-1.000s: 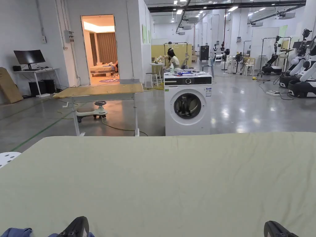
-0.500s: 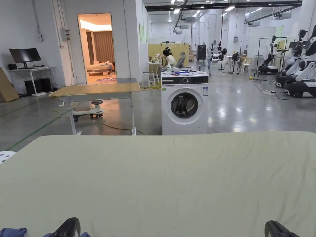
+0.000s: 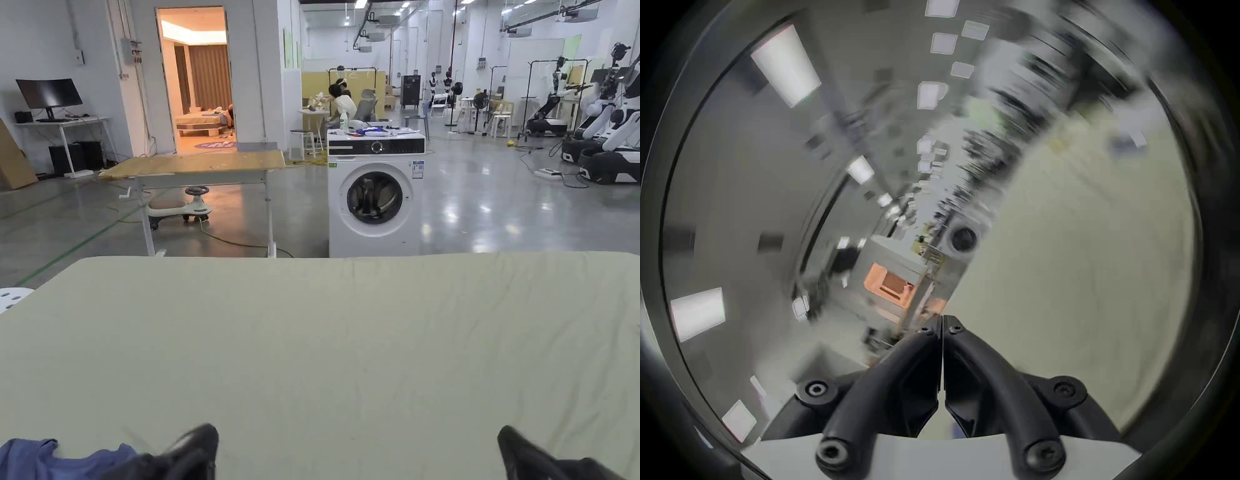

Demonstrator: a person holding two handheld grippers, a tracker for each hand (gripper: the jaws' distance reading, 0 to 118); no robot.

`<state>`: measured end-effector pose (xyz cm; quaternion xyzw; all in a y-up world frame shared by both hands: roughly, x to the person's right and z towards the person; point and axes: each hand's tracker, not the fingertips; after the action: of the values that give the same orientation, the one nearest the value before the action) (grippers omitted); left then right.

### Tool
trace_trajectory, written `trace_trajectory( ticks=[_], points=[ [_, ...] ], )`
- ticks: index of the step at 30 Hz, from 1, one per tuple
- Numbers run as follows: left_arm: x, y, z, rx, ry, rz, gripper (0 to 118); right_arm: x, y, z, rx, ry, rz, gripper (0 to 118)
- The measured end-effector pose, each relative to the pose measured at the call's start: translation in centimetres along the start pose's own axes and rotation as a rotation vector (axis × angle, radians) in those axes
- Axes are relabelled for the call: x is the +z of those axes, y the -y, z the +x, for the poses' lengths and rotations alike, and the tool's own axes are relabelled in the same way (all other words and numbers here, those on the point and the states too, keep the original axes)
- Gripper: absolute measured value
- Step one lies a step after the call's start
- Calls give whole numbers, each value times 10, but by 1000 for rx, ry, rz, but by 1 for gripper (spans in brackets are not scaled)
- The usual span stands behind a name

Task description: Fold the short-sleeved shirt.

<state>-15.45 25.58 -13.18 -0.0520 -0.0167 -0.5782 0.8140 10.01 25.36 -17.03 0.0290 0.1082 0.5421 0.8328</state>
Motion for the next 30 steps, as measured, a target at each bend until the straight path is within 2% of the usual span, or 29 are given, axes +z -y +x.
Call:
trace_trajectory(
  ticks=[2,3,4,6,8,9,10,13,14,16,17,18,19,23,27,30],
  points=[
    [1,19,35,-274,90,-21,0,1,9,-34,387,-16,28,1],
    [3,26,47,-334,122,-25,0,3,15,-46,499,-31,50,1],
    [4,31,57,-344,156,-38,0,7,21,-56,570,-70,72,1],
    [8,34,65,-248,233,-59,0,12,28,-64,557,-147,85,1],
    [10,33,59,-131,238,-50,0,9,25,-62,494,-141,50,1],
    [11,31,49,-44,233,-51,0,3,18,-55,390,-104,-18,1],
    [12,28,34,97,197,-60,0,-3,14,-35,183,-85,-78,1],
    [20,36,-18,679,37,-62,0,-10,20,19,-516,-88,-157,1],
    [24,43,-29,866,15,-46,0,-8,31,32,-721,-81,-162,1],
    [30,60,-35,1181,1,-20,0,4,54,32,-1089,-66,-172,1],
    [33,63,-33,1263,6,-25,0,10,66,26,-1243,-82,-151,1],
    [35,63,-29,1267,-3,-25,0,14,75,18,-1323,-112,-138,1],
    [37,61,-24,1241,-6,-19,0,17,80,13,-1359,-129,-140,1],
    [37,48,-16,1221,50,7,0,22,78,8,-1241,-90,-161,1],
    [34,43,-14,1241,65,20,0,24,81,14,-1270,-88,-144,1],
    [32,42,-15,1240,71,24,0,25,80,15,-1242,-81,-139,1]
  ],
)
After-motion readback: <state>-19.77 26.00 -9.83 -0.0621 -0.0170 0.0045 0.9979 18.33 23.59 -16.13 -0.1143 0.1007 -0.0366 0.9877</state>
